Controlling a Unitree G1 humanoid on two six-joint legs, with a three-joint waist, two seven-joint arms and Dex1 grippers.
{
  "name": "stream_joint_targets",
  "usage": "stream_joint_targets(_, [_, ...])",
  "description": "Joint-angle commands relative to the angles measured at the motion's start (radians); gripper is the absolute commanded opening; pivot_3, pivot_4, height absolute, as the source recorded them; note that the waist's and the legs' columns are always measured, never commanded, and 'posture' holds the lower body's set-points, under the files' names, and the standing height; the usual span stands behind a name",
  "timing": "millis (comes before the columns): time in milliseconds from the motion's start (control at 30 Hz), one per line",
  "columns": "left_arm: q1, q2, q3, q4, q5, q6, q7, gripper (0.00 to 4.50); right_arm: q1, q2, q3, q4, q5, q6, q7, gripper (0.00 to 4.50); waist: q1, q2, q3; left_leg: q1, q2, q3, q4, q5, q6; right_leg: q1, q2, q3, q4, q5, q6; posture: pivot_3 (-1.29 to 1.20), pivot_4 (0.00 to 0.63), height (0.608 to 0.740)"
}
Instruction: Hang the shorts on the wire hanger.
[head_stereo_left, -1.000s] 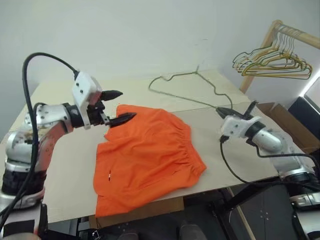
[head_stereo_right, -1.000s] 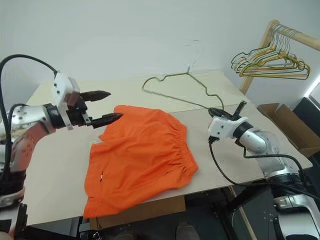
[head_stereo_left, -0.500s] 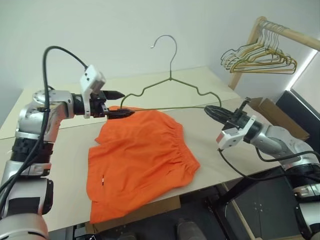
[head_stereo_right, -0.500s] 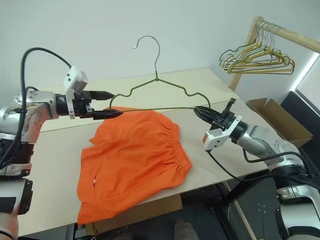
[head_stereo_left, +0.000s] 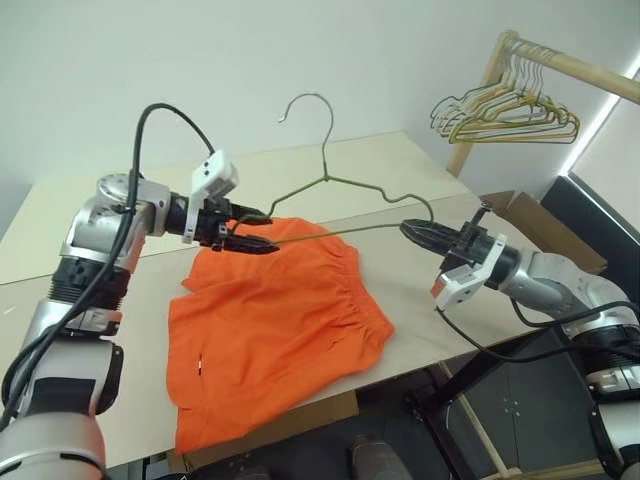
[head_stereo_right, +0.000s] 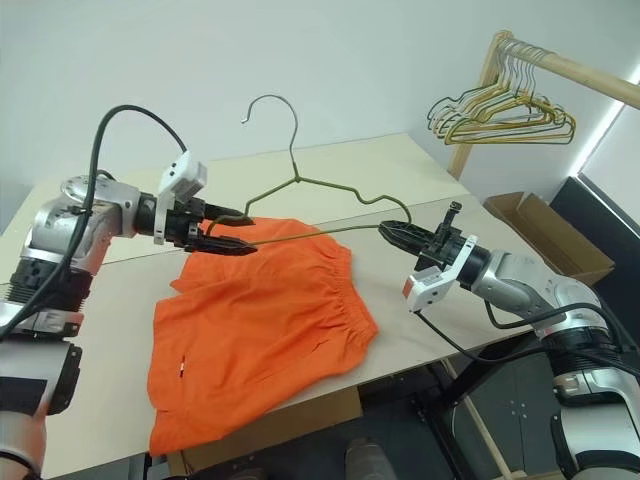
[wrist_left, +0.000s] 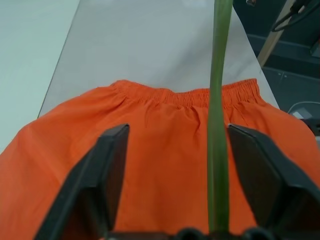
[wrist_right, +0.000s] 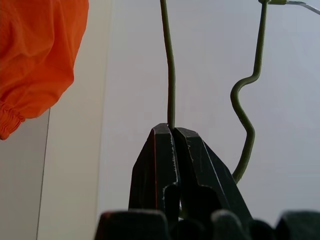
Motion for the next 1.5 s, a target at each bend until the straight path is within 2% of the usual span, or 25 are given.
stream_joint_targets(33, [-0.021,0.002,0.013,-0.003,0.012,-0.024,-0.018,1.90,-0.044,-0.013,-0.016,-0.028,0.021,-0.010,-0.005,0.00,-0.002,0.000,0.000,0.000,0.000,0.000,0.000,0.000,0.000,0.000,0.000,0.000,0.000,0.000,0.000,-0.18,0.000,0.740])
stream_joint_targets(233, [-0.006,0.005,0.021,-0.015,0.017,-0.016,-0.024,0.03,-0.062,-0.014,-0.014,-0.018,0.015,-0.014,-0.005,0.00,-0.003,0.000,0.000,0.000,0.000,-0.001,0.000,0.000,0.000,0.000,0.000,0.000,0.000,0.000,0.000,-0.18,0.000,0.740])
stream_joint_targets(300, [-0.006,0.002,0.023,-0.016,0.027,-0.012,-0.007,0.03,-0.063,-0.026,-0.001,-0.023,0.029,-0.040,0.019,0.00,-0.003,0.000,0.000,0.000,0.000,-0.001,0.000,0.000,0.000,0.000,0.000,0.000,0.000,0.000,0.000,-0.18,0.000,0.740])
stream_joint_targets(467, [-0.008,0.002,0.039,-0.013,0.027,0.003,0.020,0.00,-0.049,-0.074,0.058,-0.052,0.185,-0.090,0.155,1.52,-0.008,0.000,0.000,0.000,0.000,-0.001,0.000,0.000,0.000,0.000,0.000,0.000,0.000,0.000,0.001,-0.18,0.000,0.740])
stream_joint_targets(567, [0.007,0.017,0.042,-0.018,0.049,-0.017,0.043,0.00,-0.018,-0.114,0.102,-0.113,0.393,-0.034,0.293,2.68,-0.011,0.000,0.000,0.000,0.000,-0.002,0.000,0.000,0.000,0.000,0.000,0.000,0.000,0.000,0.001,-0.17,0.000,0.740])
stream_joint_targets(667, [0.040,0.039,0.032,-0.045,0.089,-0.091,0.062,0.00,0.034,-0.153,0.119,-0.264,0.723,0.243,0.510,3.68,-0.013,0.000,0.000,0.000,0.000,-0.005,0.000,-0.001,0.001,0.000,0.000,0.001,0.000,0.000,0.001,-0.16,0.000,0.740])
stream_joint_targets(733, [0.076,0.057,0.026,-0.079,0.103,-0.149,0.046,0.00,0.014,-0.174,0.098,-0.372,0.920,0.579,0.649,4.37,-0.017,0.000,0.000,0.000,0.000,-0.007,0.001,-0.001,0.001,0.001,0.000,0.001,0.001,0.000,0.001,-0.15,0.000,0.740])
stream_joint_targets(767, [0.091,0.062,0.025,-0.093,0.108,-0.172,0.042,0.00,-0.005,-0.181,0.088,-0.404,0.977,0.710,0.701,4.47,-0.016,0.000,0.000,0.000,0.000,-0.007,0.001,-0.001,0.001,0.001,-0.001,0.002,0.002,0.000,0.001,-0.15,0.000,0.740])
stream_joint_targets(933, [0.136,0.055,0.035,-0.162,0.100,-0.192,0.033,0.00,-0.157,-0.199,0.111,-0.423,1.069,1.163,0.955,4.47,0.007,0.000,0.000,0.000,0.000,-0.008,0.001,-0.001,0.002,0.000,-0.001,0.001,0.001,0.000,0.001,-0.15,0.000,0.740])
stream_joint_targets(1000, [0.138,0.048,0.037,-0.179,0.094,-0.183,0.033,0.00,-0.222,-0.175,0.158,-0.391,1.024,1.267,1.037,4.47,0.016,0.000,0.000,0.000,0.000,-0.008,0.001,-0.001,0.002,-0.001,-0.001,0.000,0.001,-0.001,0.001,-0.15,0.000,0.740])
stream_joint_targets(1167, [0.149,0.044,0.041,-0.213,0.084,-0.168,0.028,0.00,-0.351,-0.078,0.241,-0.269,0.902,1.385,1.156,4.47,0.032,0.000,0.000,0.000,0.000,-0.005,0.002,-0.001,0.002,-0.001,-0.001,0.000,0.003,-0.001,0.001,-0.15,0.000,0.740])
stream_joint_targets(1267, [0.156,0.041,0.044,-0.226,0.082,-0.164,0.029,0.00,-0.412,0.001,0.271,-0.184,0.835,1.416,1.169,4.47,0.032,0.000,0.000,-0.001,0.000,-0.004,0.002,-0.001,0.002,-0.002,-0.001,0.000,0.003,-0.001,0.001,-0.14,0.000,0.740])
stream_joint_targets(1367, [0.164,0.039,0.044,-0.237,0.084,-0.162,0.032,0.00,-0.442,0.039,0.290,-0.137,0.791,1.421,1.217,3.93,0.033,0.000,0.000,-0.003,0.000,-0.005,0.002,-0.001,0.002,-0.004,-0.001,0.000,0.004,0.000,0.001,-0.13,0.000,0.740])
stream_joint_targets(1500, [0.181,0.047,0.045,-0.250,0.089,-0.166,0.030,0.00,-0.458,0.060,0.272,-0.139,0.779,1.429,1.277,2.51,0.036,0.000,0.000,-0.005,0.000,-0.006,0.003,-0.001,0.001,-0.006,-0.002,0.000,0.004,0.000,0.001,-0.13,0.000,0.740])
